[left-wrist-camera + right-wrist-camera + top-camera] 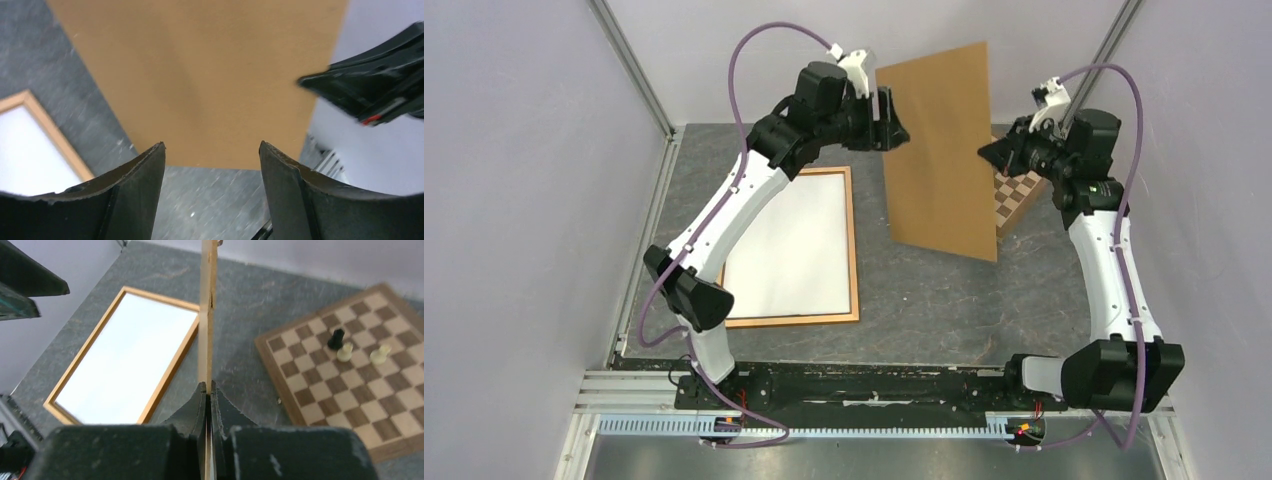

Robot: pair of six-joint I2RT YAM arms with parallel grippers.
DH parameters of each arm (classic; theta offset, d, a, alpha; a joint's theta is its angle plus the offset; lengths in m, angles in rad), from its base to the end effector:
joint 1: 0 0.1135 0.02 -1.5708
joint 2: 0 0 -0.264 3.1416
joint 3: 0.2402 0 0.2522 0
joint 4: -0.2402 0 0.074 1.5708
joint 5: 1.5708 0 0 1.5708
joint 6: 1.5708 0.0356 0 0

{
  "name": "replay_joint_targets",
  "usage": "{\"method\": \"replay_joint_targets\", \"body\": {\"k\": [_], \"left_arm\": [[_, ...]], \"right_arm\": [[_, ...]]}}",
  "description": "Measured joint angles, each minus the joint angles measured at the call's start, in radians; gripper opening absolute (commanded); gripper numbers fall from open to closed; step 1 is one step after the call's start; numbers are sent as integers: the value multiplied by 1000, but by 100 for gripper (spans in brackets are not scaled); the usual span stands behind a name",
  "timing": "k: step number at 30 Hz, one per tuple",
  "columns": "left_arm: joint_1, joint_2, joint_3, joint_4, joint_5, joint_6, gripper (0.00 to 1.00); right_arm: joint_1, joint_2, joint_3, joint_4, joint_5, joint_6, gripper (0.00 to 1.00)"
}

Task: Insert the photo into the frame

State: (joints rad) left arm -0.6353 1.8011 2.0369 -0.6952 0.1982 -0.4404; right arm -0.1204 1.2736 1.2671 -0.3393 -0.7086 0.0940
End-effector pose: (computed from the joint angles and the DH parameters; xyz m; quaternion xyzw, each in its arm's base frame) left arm 0.3194 -0.2442 0.4378 0.1342 0.8363 -0.3411 0.4078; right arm 0.2838 -0.0110 0.3901 -0.1162 0.7843 0.2767 0.5429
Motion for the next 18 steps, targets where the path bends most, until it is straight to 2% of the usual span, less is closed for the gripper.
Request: {"method": "replay_joint_targets", "body": {"k": [4, 7, 11, 18], "left_arm": [[-37, 44, 183, 2, -26, -37, 75], [-51, 50, 248, 4, -35, -52, 75], [-50, 52, 258, 8, -35, -64, 75], [-40, 66, 230, -2, -39, -109, 75]], "right_arm": [[83, 23, 105, 3, 92, -8, 0], [156, 48, 164, 6, 190, -31, 0], [303, 59, 179, 5, 344, -85, 0], [517, 83, 184, 31, 512, -152, 0]]}}
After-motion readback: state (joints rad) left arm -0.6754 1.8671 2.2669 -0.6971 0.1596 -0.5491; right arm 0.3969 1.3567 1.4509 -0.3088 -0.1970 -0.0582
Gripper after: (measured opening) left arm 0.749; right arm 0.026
